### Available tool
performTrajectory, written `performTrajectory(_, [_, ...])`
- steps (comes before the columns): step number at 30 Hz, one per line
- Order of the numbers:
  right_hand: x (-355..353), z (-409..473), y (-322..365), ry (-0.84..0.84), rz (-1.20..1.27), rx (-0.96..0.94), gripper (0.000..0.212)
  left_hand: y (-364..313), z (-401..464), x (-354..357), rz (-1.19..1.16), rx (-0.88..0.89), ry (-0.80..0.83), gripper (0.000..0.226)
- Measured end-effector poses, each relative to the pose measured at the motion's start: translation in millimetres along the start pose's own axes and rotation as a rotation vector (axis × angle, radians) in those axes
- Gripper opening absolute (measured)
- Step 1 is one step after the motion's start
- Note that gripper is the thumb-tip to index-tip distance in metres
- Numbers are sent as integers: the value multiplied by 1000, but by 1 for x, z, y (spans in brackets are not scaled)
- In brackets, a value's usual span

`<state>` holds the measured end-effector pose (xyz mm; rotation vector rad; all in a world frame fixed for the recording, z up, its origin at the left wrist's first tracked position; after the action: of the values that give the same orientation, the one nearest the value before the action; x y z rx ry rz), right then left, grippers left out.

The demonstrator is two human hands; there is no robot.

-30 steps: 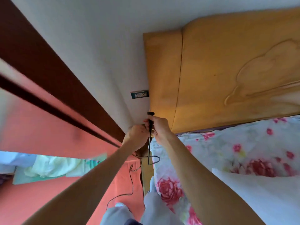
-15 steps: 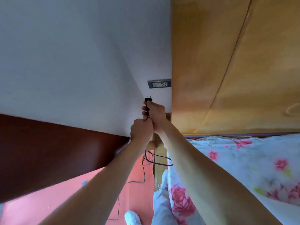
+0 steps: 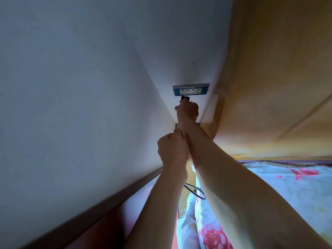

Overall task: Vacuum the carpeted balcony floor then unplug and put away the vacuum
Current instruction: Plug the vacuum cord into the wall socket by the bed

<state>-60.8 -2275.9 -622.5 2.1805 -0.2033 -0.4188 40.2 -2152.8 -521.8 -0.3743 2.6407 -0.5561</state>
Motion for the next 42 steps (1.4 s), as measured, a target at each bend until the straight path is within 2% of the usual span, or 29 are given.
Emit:
performTrajectory(2, [4, 7, -7, 31, 39, 6, 39, 1, 6, 3, -22, -7, -1, 33])
performTrajectory(6, [-3, 22, -10, -91, -5, -56, 39, 2, 11, 12, -40, -18, 8, 19])
performTrajectory(10, [-7, 23, -11, -149, -10, -139, 37, 5, 24, 16, -30, -34, 2, 43])
performTrajectory(13, [-5, 21, -8, -142, 3, -214, 33, 2, 27, 16, -32, -12, -6, 36])
performTrajectory(16, [-11, 21, -2, -185, -11, -270, 32, 5, 31, 15, -82, -42, -13, 42])
performTrajectory(19, [-10, 25, -4, -204, 21, -235, 30, 2, 34, 14, -103, -48, -38, 44])
performTrajectory(22, [-10, 26, 0, -227, -11, -205, 31, -5, 33, 12, -38, 12, -74, 32])
performTrajectory(25, [-13, 28, 2, -279, -35, -171, 33, -3, 31, 2, -52, 36, -116, 39])
performTrajectory(30, [-5, 26, 9, -215, -1, -178, 30, -2, 22, -7, -61, 67, -146, 34])
performTrajectory(34, [-9, 32, 10, -226, 47, -89, 26, -9, 19, -10, -46, 117, -174, 34])
performTrajectory(42, [-8, 33, 7, -296, 46, -161, 25, -4, 18, -13, -48, 111, -167, 33])
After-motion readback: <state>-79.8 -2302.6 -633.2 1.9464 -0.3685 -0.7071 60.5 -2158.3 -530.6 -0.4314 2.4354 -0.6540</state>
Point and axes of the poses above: each hand's wrist, its own z-axis towards the middle knuckle, its own x-axis out of the palm, y = z × x, the point moved 10 cm from there along z, towards the middle knuckle, and after that the axes turned 12 degrees about -x, right-handed, at the moved point
